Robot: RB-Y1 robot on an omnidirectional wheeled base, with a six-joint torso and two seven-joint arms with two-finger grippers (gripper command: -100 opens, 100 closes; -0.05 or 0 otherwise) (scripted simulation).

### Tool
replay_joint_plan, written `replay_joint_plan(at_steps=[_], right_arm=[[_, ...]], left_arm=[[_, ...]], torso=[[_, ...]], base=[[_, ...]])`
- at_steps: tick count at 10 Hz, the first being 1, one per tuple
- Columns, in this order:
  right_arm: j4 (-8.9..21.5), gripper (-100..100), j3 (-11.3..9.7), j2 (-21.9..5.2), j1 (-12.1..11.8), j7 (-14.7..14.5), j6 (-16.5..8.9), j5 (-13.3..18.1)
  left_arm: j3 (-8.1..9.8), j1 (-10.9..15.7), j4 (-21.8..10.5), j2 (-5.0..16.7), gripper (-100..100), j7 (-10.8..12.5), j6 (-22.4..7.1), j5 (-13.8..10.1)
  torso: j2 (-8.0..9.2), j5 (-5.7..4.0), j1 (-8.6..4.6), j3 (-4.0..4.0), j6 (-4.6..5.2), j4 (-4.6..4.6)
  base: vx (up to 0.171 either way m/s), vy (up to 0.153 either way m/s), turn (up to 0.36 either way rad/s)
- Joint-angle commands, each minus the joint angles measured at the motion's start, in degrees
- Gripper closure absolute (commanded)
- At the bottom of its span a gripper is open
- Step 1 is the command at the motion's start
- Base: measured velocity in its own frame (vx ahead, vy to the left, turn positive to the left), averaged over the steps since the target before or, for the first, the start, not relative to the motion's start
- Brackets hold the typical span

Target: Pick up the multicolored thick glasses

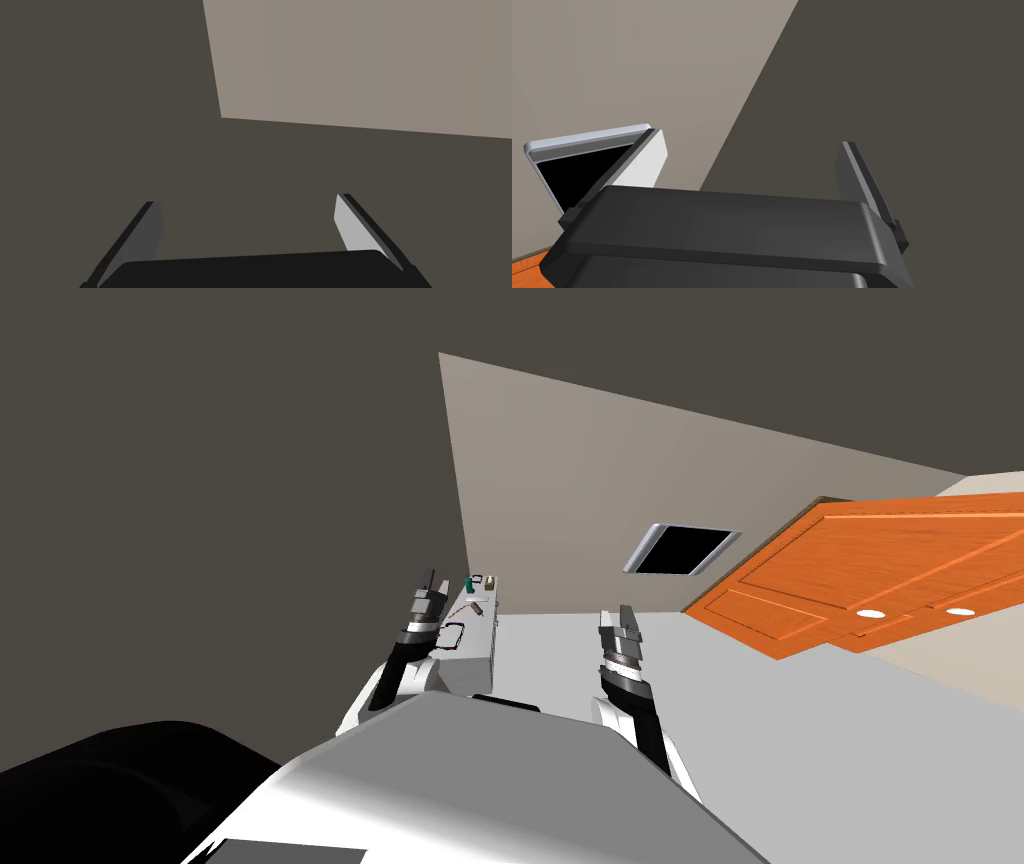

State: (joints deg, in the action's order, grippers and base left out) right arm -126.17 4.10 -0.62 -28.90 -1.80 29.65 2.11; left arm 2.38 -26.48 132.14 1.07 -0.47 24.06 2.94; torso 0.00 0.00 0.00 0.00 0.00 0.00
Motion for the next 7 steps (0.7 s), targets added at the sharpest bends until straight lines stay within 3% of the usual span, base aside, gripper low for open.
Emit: replay_joint_plan(at_steps=[1,7], right_arm=[[0.00,0,0.00,0.00,0.00,0.00,0.00,0.00],[0.00,0,-0.01,0.01,0.00,0.00,0.00,0.00]], left_arm=[[-0.22,-1.21,-0.67,1.63,-100,1.00,-0.02,-0.33],[-1.26,-10.68,-6.14,10.85,-100,8.98,-0.07,-2.76]], torso=[[0.00,0.00,0.00,0.00,0.00,0.00],[0.01,-0.11,-0.51,0.00,0.00,0.00]], base=[[0.013,-0.036,-0.020],[0.016,-0.130,-0.037]])
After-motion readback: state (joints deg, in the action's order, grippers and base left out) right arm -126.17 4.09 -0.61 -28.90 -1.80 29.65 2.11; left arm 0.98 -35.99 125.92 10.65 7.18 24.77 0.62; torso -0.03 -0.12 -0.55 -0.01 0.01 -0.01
